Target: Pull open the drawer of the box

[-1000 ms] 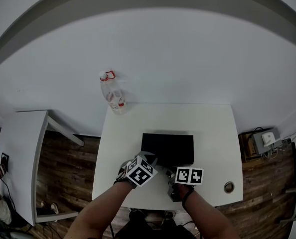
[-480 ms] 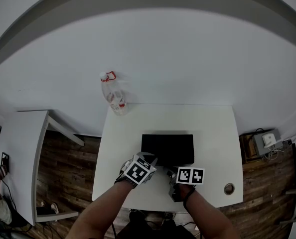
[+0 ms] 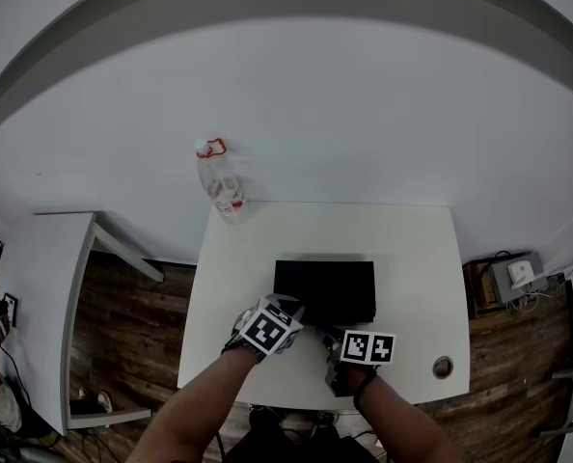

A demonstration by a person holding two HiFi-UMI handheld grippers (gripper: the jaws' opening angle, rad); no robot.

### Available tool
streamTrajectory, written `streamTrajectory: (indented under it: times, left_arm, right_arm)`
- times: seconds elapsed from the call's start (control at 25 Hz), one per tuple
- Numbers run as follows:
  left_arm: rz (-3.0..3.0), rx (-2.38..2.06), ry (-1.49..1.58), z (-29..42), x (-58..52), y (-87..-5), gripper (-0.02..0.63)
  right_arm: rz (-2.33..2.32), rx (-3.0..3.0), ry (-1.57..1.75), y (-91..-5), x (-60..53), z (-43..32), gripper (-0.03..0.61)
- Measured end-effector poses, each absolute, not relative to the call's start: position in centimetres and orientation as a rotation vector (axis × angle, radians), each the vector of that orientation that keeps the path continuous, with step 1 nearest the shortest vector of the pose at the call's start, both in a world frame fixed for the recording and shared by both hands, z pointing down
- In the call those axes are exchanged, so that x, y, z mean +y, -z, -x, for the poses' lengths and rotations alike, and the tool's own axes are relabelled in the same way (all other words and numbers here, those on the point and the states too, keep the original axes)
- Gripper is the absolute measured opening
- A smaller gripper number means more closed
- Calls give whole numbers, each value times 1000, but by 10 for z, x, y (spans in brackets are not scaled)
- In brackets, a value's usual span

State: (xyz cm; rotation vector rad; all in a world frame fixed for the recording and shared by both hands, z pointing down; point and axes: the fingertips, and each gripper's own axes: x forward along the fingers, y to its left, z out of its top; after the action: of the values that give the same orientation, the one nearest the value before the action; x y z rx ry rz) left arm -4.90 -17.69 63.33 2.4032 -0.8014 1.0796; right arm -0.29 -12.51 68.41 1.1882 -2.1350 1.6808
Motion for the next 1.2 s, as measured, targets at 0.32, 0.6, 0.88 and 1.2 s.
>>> streamTrajectory:
  times: [0.32, 0.6, 0.88, 1.2]
  left_arm:
    - [-2367, -755, -1070, 48, -177, -634, 8]
    - [-2332, -698, -1065, 50, -178, -633, 7]
    - [-2339, -695, -1064, 49, -178, -633, 6]
    - [-2342, -700, -1064, 48, -178, -633, 7]
  right_arm:
    - [-1177, -2141, -1687, -685, -114, 2, 71]
    - [-1163, -2139, -1693, -682, -103, 4, 71]
    - [-1157, -2134, -1703, -681, -89, 4, 71]
    - [-1160, -2133, -1721, -681, -73, 3, 71]
